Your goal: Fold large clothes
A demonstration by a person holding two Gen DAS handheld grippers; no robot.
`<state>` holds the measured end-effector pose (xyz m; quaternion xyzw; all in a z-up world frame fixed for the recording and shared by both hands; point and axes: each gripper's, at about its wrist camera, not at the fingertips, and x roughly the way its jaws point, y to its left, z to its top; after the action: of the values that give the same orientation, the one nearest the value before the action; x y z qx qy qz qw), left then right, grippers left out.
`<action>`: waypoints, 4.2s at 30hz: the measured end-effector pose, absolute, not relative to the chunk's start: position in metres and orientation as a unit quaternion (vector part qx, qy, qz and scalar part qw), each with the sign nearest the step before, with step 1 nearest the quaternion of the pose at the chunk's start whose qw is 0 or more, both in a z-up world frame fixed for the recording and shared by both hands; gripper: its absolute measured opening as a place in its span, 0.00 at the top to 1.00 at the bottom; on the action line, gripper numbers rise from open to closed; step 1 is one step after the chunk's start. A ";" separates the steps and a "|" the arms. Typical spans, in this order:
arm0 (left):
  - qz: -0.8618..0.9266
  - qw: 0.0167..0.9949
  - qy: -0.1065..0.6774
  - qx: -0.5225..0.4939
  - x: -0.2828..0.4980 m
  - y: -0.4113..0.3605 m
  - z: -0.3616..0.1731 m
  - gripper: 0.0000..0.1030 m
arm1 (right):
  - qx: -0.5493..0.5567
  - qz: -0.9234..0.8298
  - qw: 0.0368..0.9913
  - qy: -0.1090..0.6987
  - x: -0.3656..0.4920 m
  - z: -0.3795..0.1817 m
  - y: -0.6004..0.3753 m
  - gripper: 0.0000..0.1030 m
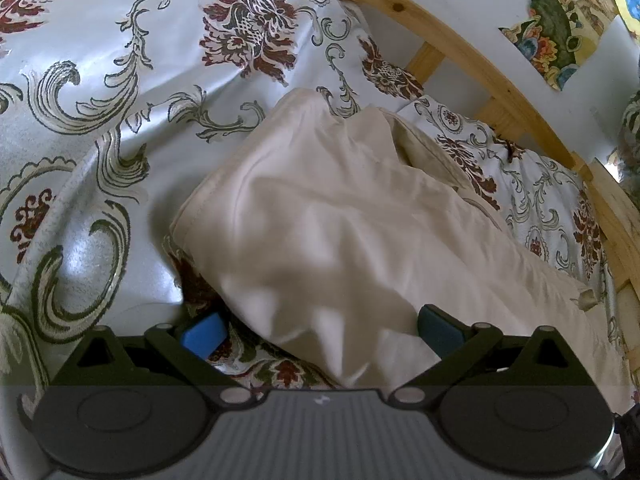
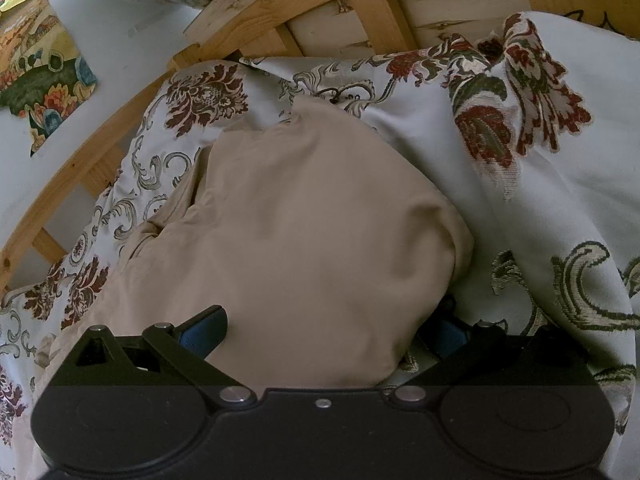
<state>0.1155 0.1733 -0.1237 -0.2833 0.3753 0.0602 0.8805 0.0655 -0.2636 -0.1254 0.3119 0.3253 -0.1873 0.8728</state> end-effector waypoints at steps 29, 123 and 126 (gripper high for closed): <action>0.067 0.870 0.384 -0.301 0.123 0.183 -0.125 0.00 | 0.282 -0.193 0.884 0.318 0.071 -0.128 -0.261 0.01; -0.254 0.926 0.237 0.144 0.114 -0.082 0.007 0.99 | 0.633 0.301 0.658 0.274 0.051 -0.110 -0.334 0.24; -0.295 0.911 0.227 0.176 0.098 -0.092 0.001 0.99 | 0.668 0.298 0.623 0.276 0.055 -0.121 -0.327 0.24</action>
<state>0.0976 -0.0922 0.0006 0.1763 0.2265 -0.2952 0.9113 0.0546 -0.3275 -0.1207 0.6679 0.2761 0.2985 0.6234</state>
